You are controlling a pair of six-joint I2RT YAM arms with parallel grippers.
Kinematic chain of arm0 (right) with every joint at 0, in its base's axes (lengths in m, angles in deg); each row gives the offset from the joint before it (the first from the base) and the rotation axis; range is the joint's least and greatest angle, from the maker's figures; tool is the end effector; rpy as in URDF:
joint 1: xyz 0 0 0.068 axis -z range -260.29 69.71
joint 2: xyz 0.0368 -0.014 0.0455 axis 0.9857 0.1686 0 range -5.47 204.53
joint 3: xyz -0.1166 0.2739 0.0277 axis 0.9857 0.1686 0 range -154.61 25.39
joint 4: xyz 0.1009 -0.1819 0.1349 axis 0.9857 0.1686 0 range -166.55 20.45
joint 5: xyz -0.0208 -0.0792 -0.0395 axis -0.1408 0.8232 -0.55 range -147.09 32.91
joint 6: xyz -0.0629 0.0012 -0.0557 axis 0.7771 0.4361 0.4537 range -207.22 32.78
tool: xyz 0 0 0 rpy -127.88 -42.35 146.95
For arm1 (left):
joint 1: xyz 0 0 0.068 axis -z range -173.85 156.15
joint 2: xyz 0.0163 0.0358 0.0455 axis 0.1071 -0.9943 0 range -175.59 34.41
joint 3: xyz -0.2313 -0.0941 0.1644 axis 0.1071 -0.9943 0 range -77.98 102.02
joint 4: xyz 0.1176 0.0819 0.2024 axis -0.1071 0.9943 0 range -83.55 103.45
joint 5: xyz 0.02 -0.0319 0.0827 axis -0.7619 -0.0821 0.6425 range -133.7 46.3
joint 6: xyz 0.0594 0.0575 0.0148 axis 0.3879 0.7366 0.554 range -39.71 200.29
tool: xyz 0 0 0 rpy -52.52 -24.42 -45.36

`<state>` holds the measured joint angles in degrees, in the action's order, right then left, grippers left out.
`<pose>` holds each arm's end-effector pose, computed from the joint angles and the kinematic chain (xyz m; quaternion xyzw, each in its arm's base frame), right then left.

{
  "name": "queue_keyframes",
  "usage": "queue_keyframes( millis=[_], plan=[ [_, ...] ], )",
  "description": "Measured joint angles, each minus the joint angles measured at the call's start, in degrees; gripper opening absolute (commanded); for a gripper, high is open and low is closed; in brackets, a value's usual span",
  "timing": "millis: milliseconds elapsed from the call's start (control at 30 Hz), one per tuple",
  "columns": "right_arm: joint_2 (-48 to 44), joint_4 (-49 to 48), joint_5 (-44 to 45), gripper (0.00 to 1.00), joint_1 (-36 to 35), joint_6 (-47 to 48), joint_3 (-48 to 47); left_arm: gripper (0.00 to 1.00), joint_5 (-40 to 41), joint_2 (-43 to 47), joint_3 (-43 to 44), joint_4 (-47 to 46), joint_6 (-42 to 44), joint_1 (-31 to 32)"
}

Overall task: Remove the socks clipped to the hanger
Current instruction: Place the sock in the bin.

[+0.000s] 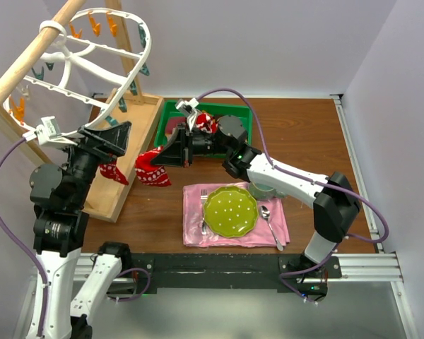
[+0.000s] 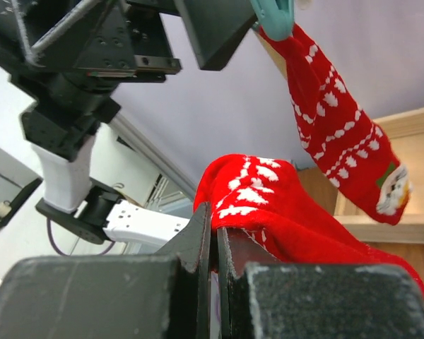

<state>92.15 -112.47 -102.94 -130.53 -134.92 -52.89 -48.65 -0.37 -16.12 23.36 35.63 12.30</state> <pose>0.2254 0.3536 0.4179 -0.3244 0.5435 0.7099 0.3090 0.1027 -0.0175 0.4639 -0.1801 0.6161 -0.3538 0.6803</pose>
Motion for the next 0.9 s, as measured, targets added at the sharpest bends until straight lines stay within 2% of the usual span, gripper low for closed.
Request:
queue_keyframes(
  millis=[200,567,900],
  plan=[
    [-0.02,3.69,1.44,0.00,0.04,2.73,-0.02,0.87,-0.20,-1.25,3.43,5.20,1.86,0.00],
    [-0.63,10.23,5.25,0.00,0.26,7.89,-0.02,0.87,-2.32,-1.31,3.93,9.62,4.94,0.00],
    [-1.11,20.20,15.89,0.00,5.75,14.27,-3.32,0.87,-10.23,-1.33,3.93,11.26,10.01,0.00]
  ],
)
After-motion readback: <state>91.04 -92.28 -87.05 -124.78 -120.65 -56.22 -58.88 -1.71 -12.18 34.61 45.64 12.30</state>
